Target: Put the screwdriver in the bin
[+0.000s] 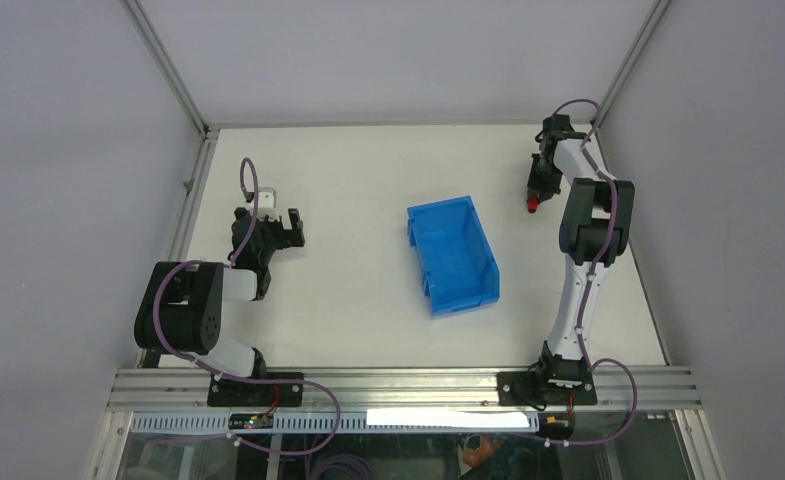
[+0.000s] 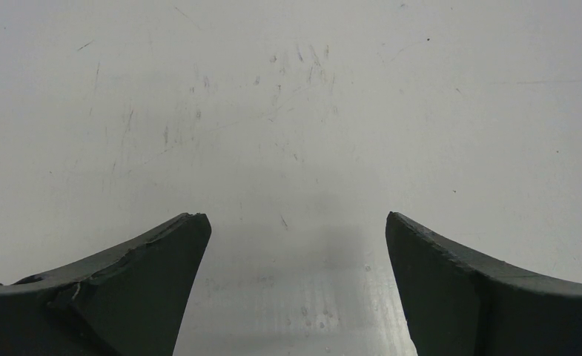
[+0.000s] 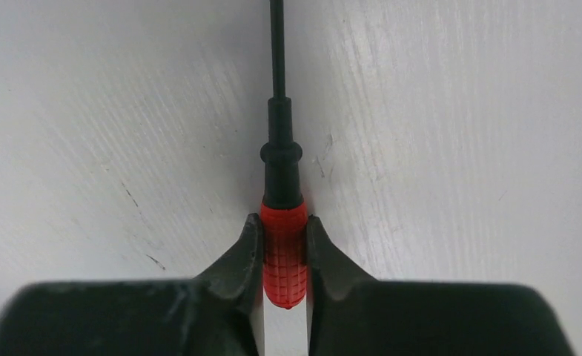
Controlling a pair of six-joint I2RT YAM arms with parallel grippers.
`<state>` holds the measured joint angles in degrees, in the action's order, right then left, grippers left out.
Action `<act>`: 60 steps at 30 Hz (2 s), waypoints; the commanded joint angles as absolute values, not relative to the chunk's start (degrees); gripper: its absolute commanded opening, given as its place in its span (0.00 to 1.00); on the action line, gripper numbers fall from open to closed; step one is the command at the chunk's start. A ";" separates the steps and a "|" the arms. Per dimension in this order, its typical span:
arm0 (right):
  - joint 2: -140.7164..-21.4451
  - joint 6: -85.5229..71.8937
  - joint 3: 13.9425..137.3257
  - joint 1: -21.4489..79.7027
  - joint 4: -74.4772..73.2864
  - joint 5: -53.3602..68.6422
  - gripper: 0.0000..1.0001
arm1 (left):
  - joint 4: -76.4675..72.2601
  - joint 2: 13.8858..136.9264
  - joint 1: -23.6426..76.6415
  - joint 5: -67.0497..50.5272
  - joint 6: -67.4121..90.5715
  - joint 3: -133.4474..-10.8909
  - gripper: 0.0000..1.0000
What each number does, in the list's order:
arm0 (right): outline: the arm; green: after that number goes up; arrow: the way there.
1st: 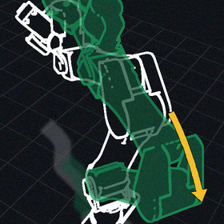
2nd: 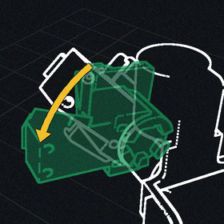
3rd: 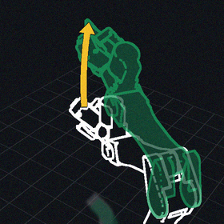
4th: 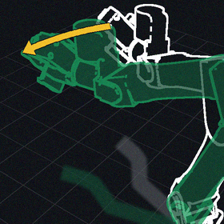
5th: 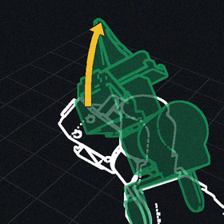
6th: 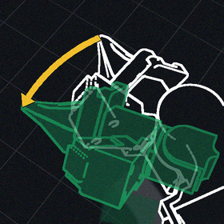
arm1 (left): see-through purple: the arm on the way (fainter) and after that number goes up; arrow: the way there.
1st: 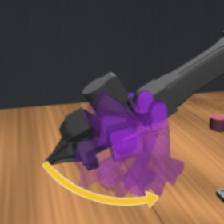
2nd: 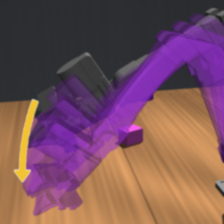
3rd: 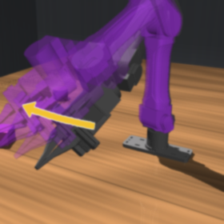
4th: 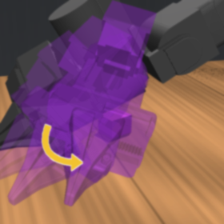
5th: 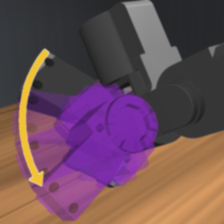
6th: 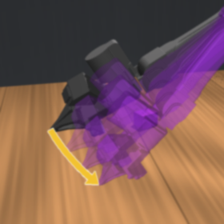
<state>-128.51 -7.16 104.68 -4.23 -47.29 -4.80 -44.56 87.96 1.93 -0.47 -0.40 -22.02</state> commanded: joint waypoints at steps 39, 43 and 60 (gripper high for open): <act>-77.13 -19.00 77.68 37.51 -44.78 -13.41 0.14 | -46.05 86.37 2.55 -0.97 0.53 -21.97 0.99; -76.29 -21.24 67.55 41.28 -39.79 -13.78 0.14 | -46.05 86.38 2.55 -0.94 0.53 -21.97 0.99; -85.61 -24.01 54.80 43.24 -30.93 -18.43 0.29 | -46.12 86.40 2.63 -0.92 0.53 -21.97 0.99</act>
